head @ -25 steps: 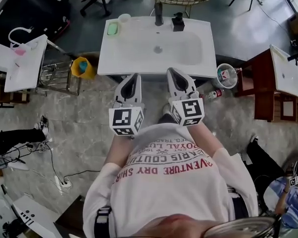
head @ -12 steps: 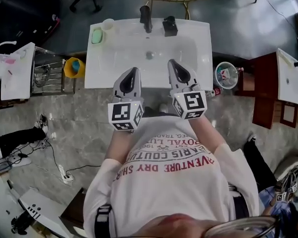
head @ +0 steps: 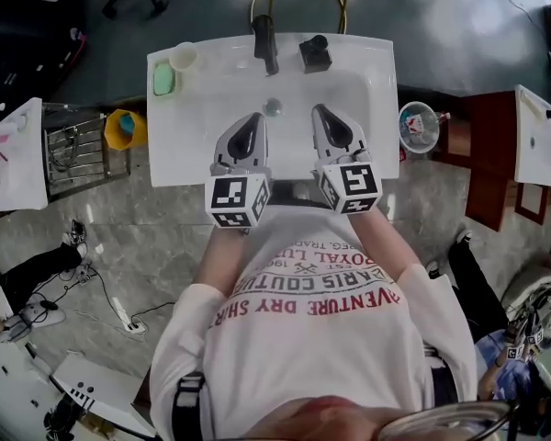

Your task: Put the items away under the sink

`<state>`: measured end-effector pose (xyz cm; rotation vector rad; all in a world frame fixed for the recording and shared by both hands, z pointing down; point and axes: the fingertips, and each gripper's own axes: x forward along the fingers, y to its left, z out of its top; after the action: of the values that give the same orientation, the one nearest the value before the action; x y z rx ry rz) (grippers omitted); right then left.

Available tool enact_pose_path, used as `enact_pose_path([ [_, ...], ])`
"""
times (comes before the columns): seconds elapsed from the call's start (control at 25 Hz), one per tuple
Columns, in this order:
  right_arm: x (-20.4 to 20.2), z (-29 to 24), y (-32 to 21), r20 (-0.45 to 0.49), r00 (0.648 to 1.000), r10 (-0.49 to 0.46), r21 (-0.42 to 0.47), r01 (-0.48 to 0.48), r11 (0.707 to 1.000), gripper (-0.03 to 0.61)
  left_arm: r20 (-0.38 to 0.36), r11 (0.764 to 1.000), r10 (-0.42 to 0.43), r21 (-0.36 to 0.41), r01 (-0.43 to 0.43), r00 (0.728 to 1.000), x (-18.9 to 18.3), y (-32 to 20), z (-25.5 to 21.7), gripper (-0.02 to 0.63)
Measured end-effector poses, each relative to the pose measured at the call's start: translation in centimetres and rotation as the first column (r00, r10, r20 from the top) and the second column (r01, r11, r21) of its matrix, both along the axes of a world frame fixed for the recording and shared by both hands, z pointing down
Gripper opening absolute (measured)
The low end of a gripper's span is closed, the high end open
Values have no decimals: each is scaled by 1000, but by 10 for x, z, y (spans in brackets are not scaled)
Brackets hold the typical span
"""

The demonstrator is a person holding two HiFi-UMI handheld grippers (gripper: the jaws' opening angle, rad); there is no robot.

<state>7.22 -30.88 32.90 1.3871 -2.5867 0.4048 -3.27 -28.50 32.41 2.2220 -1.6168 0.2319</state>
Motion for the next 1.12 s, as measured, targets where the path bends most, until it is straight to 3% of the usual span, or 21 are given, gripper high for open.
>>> enact_pose_path([
  [0.16, 3, 18, -34, 45, 996, 74, -31, -73, 997, 29, -24, 999, 40, -22, -41, 999, -3, -31, 18, 23],
  [0.2, 3, 23, -42, 52, 995, 90, -38, -88, 995, 65, -36, 998, 52, -21, -53, 998, -4, -37, 22, 23],
  [0.28, 1, 35, -57, 39, 994, 106, -46, -105, 993, 203, -55, 997, 71, -19, -72, 996, -7, -49, 29, 23],
  [0.48, 4, 74, -92, -58, 989, 134, -56, -137, 989, 318, -65, 995, 81, -48, -84, 995, -12, -71, 52, 23],
  [0.76, -2, 124, -139, -119, 978, 172, -89, -183, 979, 390, -70, 992, 75, -96, -81, 995, -27, -90, 81, 23],
  [1.0, -6, 144, -162, -153, 967, 204, -64, -215, 974, 397, -2, 987, 129, -95, -128, 992, -24, -95, 97, 23],
  [1.12, -7, 152, -170, -166, 962, 219, -77, -233, 969, 396, -15, 984, 143, -103, -144, 990, -24, -99, 101, 23],
])
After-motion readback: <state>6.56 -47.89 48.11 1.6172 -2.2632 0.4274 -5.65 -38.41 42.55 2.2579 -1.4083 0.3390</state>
